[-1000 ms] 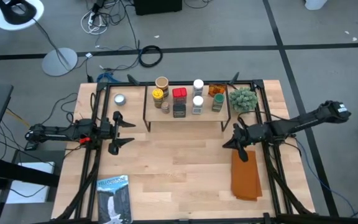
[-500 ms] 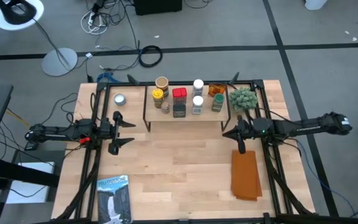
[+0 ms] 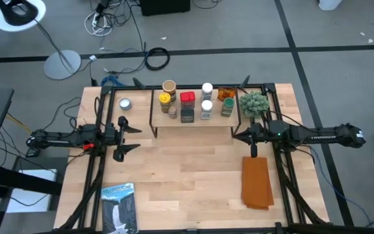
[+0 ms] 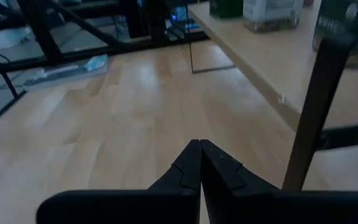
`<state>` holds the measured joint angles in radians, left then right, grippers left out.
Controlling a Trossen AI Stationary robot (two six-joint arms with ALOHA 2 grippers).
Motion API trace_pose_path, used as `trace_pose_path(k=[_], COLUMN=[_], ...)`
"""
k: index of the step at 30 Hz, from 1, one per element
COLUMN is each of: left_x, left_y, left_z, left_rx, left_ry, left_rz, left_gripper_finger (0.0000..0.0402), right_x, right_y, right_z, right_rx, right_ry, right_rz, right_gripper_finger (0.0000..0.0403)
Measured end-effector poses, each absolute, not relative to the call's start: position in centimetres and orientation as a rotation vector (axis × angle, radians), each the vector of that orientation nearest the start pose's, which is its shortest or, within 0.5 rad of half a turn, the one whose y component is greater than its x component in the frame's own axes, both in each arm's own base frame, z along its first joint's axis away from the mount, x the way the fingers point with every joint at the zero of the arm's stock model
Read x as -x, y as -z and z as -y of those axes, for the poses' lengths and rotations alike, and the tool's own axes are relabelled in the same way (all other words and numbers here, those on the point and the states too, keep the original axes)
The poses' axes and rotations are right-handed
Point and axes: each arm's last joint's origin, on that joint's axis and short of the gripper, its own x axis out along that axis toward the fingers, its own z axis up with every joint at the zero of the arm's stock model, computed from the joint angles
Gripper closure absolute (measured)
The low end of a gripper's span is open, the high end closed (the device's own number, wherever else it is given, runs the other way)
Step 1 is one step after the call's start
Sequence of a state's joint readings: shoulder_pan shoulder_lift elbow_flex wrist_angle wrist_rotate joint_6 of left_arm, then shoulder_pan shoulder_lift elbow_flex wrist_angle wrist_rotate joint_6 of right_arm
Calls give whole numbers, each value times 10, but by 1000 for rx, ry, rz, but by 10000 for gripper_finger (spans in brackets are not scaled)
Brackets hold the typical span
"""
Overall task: Shelf spices
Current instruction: Return to Home Position
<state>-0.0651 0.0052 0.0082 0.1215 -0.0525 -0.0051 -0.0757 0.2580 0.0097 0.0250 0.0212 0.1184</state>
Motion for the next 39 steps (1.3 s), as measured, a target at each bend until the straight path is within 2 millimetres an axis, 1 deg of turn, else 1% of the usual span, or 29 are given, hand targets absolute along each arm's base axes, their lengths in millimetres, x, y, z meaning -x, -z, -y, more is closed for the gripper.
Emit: trace_pose_path(k=[7, 16, 25, 32, 39], left_x=[-97, -97, -97, -97, -97], left_y=[-178, -178, -178, -178, -178], left_z=[5, 5, 5, 5, 5], left_rx=[12, 12, 12, 12, 12], left_ry=[13, 13, 13, 13, 13], left_rz=[124, 124, 124, 124, 124], left_gripper_finger=[110, 110, 110, 110, 110], right_x=[-107, -103, -103, -103, -103], right_y=[-154, -160, -162, -163, -163], right_z=[8, -5, -7, -4, -4], right_rx=[-145, -181, -158, -124, -102], right_ry=[95, -27, 24, 131, 128], right_rz=[-136, -79, -57, -36, -38], right_gripper_finger=[398, 396, 397, 399, 396])
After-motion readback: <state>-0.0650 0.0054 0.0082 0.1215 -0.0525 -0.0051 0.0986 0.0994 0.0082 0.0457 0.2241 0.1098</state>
